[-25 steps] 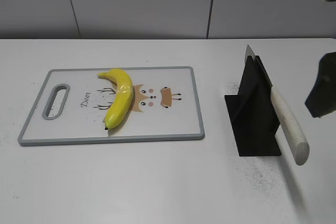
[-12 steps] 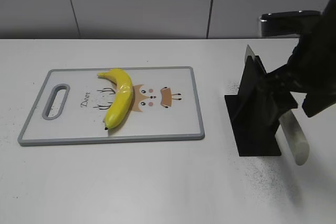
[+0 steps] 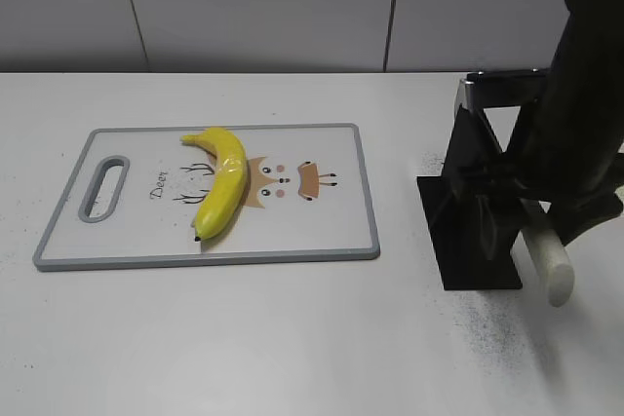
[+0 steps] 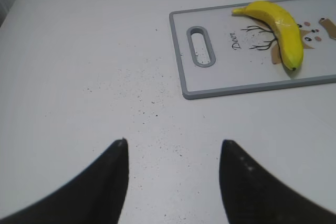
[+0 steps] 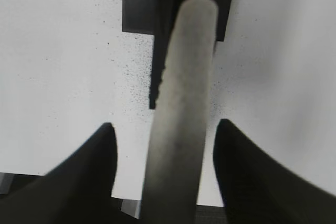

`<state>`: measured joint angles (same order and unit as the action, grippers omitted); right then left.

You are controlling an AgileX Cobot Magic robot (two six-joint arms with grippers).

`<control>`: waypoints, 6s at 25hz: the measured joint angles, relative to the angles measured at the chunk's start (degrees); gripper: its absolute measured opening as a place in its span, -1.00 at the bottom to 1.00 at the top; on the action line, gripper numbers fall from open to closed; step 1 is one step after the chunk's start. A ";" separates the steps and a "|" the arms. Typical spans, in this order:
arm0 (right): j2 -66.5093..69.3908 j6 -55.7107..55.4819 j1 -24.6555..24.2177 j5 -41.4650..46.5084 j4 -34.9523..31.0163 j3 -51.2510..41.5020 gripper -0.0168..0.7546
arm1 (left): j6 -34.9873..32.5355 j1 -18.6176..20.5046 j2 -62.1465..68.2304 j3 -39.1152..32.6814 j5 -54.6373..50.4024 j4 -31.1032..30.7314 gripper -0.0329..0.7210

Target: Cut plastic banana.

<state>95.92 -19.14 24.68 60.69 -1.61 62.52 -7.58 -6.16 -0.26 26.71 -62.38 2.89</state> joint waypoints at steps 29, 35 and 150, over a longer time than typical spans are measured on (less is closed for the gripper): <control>-9.34 -1.97 -0.05 1.00 -0.02 0.04 -0.55 | 0.00 0.00 0.00 0.00 0.00 -0.04 0.46; -13.03 -2.30 -0.05 1.42 -0.11 0.20 -0.55 | 0.00 0.00 0.00 0.00 0.00 -0.17 0.46; 29.76 93.89 -0.09 5.62 -23.85 53.62 -0.55 | -76.96 -7.33 104.71 59.39 10.51 27.99 -0.44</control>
<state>125.68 74.75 24.59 66.31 -25.46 116.14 -84.54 -13.49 104.45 86.10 -51.87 30.88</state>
